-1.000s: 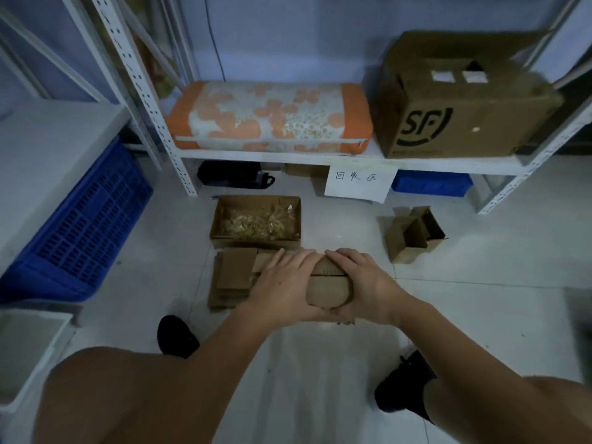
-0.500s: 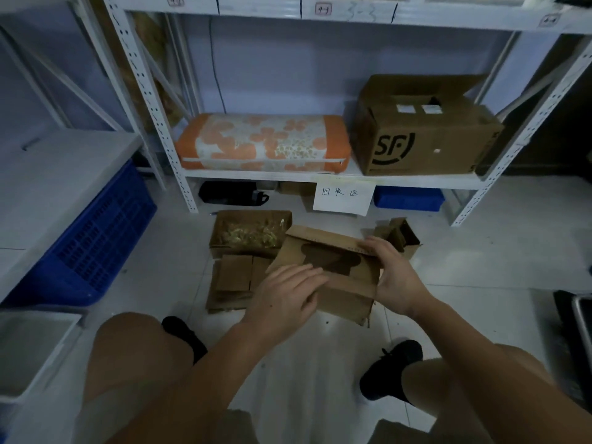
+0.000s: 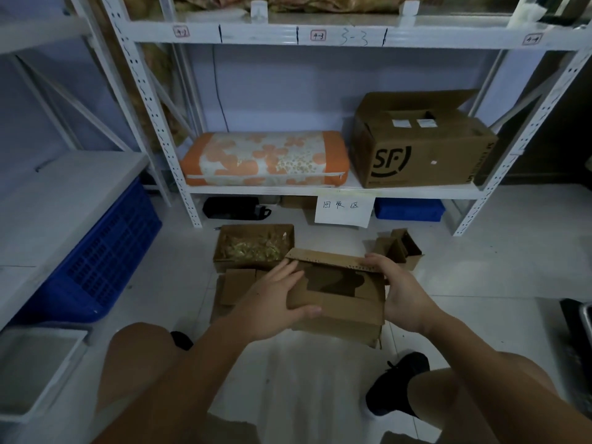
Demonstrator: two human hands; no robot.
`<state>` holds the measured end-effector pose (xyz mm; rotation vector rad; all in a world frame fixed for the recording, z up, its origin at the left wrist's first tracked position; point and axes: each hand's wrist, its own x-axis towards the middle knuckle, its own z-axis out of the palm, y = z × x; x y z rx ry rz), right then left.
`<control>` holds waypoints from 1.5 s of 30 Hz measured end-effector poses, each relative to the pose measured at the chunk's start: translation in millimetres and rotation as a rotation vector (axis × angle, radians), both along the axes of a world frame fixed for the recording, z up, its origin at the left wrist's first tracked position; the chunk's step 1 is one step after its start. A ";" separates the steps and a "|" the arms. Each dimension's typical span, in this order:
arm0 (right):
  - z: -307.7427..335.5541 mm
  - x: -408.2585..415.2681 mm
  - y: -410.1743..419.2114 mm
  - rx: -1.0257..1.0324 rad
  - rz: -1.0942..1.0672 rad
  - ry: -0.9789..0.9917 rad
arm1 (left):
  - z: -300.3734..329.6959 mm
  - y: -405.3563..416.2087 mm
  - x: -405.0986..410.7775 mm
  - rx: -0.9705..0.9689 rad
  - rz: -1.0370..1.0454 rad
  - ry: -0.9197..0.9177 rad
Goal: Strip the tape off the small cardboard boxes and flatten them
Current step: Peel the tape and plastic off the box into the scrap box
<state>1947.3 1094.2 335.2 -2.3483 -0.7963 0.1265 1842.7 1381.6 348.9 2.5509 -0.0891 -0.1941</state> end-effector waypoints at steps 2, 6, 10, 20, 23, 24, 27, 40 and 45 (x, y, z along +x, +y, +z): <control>4.7 -4.4 3.4 0.029 0.035 0.000 | -4.1 4.7 -1.5 -0.006 0.007 0.001; 13.3 -12.2 9.6 0.112 0.080 0.017 | -0.8 13.7 -3.1 -0.134 0.015 0.025; 21.0 -18.6 12.4 0.154 0.090 0.080 | 6.5 24.3 0.2 -0.225 -0.031 0.111; 34.7 -28.6 16.4 0.288 0.078 0.163 | 28.3 34.7 4.7 -0.539 0.038 0.071; 36.2 -29.5 15.4 0.312 0.070 0.171 | 31.9 35.6 3.8 -0.612 0.074 0.114; 36.9 -29.7 15.1 0.319 0.068 0.175 | 31.4 36.1 3.1 -0.642 0.078 0.123; 38.3 -31.3 13.7 0.369 0.047 0.206 | 32.5 31.9 2.1 -0.732 0.083 0.124; 28.0 -35.8 28.5 0.810 -0.322 0.583 | 41.5 -5.4 2.3 -1.027 0.311 -0.034; 38.8 -35.8 36.4 0.860 -0.402 0.721 | 25.1 0.6 -6.7 -0.935 0.211 -0.117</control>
